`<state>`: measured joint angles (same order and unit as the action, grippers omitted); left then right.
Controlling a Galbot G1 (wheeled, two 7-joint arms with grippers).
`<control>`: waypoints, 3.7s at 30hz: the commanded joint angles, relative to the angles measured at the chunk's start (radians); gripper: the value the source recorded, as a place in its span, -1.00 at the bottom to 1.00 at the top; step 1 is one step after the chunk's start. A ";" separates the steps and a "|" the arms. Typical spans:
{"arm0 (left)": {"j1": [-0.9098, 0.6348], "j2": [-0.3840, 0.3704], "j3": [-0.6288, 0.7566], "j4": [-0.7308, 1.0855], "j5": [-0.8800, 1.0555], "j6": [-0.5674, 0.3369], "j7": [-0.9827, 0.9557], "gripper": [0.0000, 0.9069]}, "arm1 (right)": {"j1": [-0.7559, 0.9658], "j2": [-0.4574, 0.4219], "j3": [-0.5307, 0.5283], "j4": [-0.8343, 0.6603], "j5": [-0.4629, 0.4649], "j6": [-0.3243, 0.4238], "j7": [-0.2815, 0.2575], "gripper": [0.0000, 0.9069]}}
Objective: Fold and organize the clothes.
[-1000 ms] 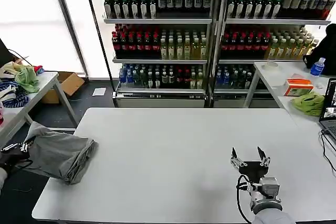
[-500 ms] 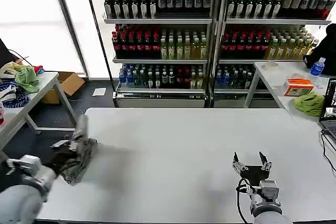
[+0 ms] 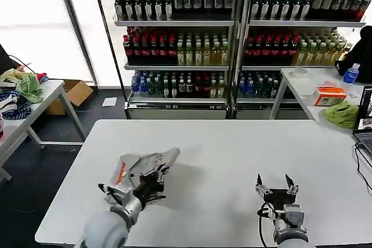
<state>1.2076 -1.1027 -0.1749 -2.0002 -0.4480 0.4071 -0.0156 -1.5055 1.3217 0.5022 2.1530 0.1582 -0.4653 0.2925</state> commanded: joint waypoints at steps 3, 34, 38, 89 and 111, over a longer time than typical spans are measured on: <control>-0.077 -0.080 0.150 0.071 0.030 -0.010 -0.001 -0.64 | -0.009 0.028 -0.013 0.003 -0.037 -0.003 -0.006 1.00; 0.004 0.056 -0.140 -0.052 -0.130 -0.010 -0.160 1.00 | 0.279 -0.003 -0.280 -0.100 0.629 -0.114 0.171 1.00; 0.019 0.053 -0.182 -0.038 -0.130 -0.012 -0.166 1.00 | 0.297 0.008 -0.331 -0.139 0.639 -0.113 0.173 1.00; 0.032 0.028 -0.255 -0.041 -0.172 0.003 -0.186 1.00 | 0.406 -0.192 -0.290 -0.258 0.535 -0.118 0.141 -1.00; 0.029 -0.010 -0.207 -0.012 -0.157 0.009 -0.183 1.00 | 0.357 -0.235 -0.182 -0.132 0.303 -0.113 -0.013 1.00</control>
<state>1.2350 -1.1018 -0.3904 -2.0207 -0.6089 0.4153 -0.1993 -1.1305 1.1145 0.2568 1.8500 0.5547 -0.5779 0.3312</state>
